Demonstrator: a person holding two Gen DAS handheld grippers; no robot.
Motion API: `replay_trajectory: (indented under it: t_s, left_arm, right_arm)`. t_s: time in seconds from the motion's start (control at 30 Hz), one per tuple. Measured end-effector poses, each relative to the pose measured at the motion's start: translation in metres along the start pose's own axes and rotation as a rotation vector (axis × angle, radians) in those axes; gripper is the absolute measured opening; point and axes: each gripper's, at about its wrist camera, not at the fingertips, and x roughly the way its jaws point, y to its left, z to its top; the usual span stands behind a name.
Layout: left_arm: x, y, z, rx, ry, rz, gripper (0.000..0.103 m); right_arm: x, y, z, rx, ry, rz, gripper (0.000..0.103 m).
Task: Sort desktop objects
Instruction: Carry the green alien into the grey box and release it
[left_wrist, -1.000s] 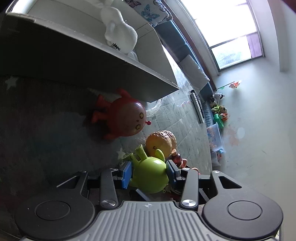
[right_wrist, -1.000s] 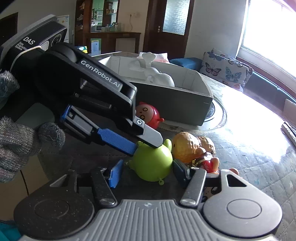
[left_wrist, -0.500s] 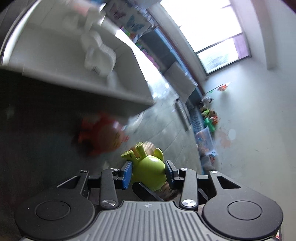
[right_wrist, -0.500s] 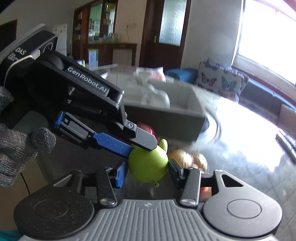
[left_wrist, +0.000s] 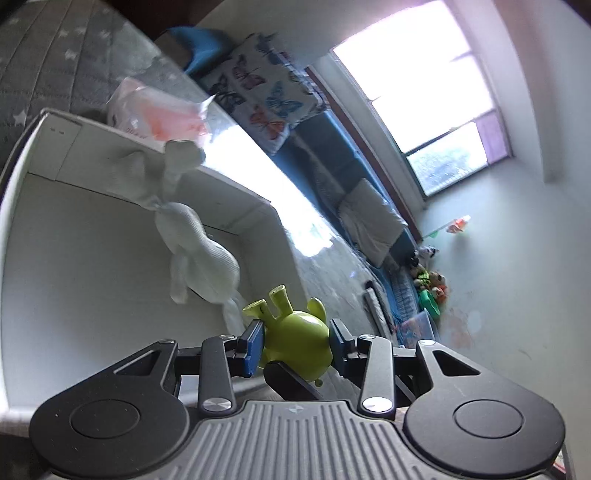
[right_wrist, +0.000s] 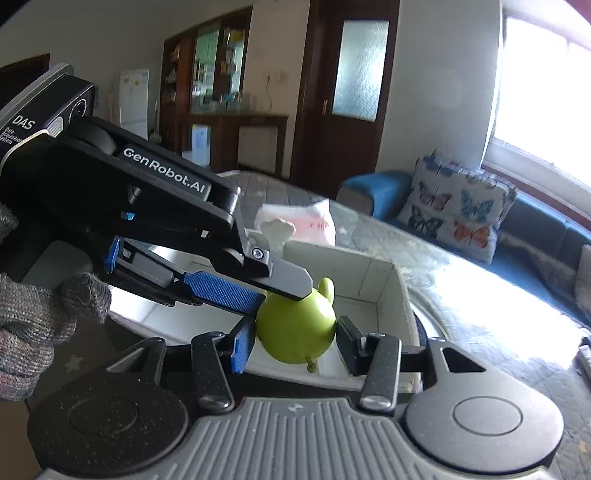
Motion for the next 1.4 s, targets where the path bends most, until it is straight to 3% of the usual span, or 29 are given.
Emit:
replay_trajectory:
  t_s: [0.37,0.7,0.93,1.13,1.4]
  left_arm:
    - [0.037,0.041,0.017,-0.121,0.05,0.054,0.04]
    - [0.033,0.033,0.009,-0.083,0.031,0.079,0.04]
    - [0.023,0.014,-0.002,-0.03,0.011,0.091,0.04]
    - [0.009,-0.006,-0.017,0.034,-0.012,0.084,0.04]
    - [-0.006,-0.028,-0.058,0.134,0.002,0.055,0.04]
  right_arm:
    - [0.066,-0.019,-0.005,0.007,0.174,0.072,0.049]
    - [0.065,-0.016,-0.006,0.006,0.158,0.038,0.051]
    - [0.039,-0.014,-0.009,0.012,0.102,0.011,0.054]
    - [-0.008,-0.014,-0.019,0.051,0.017,-0.007,0.06]
    - [-0.074,-0.004,-0.054,0.072,-0.045,-0.048,0.078]
